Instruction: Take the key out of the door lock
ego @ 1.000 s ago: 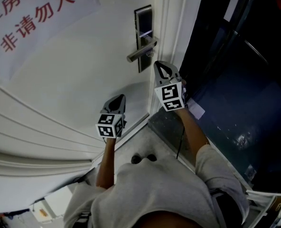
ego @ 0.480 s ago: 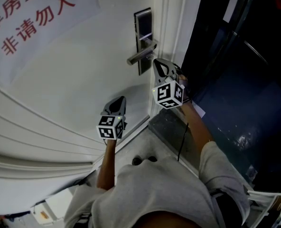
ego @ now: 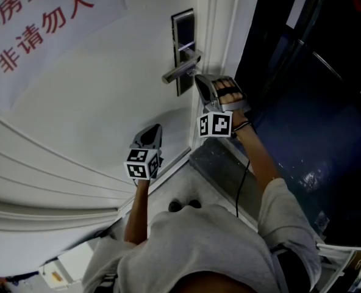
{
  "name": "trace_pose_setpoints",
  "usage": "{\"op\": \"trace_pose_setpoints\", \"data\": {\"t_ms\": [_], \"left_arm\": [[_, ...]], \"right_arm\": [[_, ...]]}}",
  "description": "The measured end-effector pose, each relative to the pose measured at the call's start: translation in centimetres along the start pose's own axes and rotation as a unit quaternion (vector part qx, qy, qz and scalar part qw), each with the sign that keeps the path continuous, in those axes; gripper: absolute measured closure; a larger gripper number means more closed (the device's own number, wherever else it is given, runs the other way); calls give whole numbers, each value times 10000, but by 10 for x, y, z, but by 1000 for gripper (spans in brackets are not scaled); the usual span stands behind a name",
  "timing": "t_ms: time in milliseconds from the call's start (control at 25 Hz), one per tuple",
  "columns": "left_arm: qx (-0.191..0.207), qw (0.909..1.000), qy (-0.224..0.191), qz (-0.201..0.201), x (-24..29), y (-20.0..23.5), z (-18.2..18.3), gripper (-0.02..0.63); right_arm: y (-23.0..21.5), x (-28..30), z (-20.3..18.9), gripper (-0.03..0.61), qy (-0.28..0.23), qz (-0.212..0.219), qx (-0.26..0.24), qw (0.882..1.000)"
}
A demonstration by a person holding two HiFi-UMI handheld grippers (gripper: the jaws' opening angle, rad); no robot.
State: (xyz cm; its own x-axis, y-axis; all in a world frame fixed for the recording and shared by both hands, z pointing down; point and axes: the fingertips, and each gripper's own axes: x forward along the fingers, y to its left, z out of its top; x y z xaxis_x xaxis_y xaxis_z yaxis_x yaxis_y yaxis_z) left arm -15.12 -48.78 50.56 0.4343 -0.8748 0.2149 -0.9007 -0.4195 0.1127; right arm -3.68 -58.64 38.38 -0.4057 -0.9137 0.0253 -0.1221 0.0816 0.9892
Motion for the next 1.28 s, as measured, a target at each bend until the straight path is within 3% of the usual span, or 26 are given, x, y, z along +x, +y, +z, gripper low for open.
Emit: {"op": "trace_pose_setpoints", "data": {"t_ms": [280,400,440,720,1280], "left_arm": [[-21,10000,41,-32,3,-2,-4,595],[0,10000,18,-60,3,-4,-1,595],[6,10000,12,-64,3,-4,0,595],[16,10000,15,-31,1,-2,0,595],[-76,9999,95,-10,-3,1,-5,595]], "right_arm": [[2,1,-1,550,-112,7,-75,9999],[5,5,0,411,-130,133,-72,9998],[5,7,0,408,-117,146,-110,9998],[4,19,3,411,-137,54,-439,9989],[3,33,8,545,-175,-168,-835,9962]]}}
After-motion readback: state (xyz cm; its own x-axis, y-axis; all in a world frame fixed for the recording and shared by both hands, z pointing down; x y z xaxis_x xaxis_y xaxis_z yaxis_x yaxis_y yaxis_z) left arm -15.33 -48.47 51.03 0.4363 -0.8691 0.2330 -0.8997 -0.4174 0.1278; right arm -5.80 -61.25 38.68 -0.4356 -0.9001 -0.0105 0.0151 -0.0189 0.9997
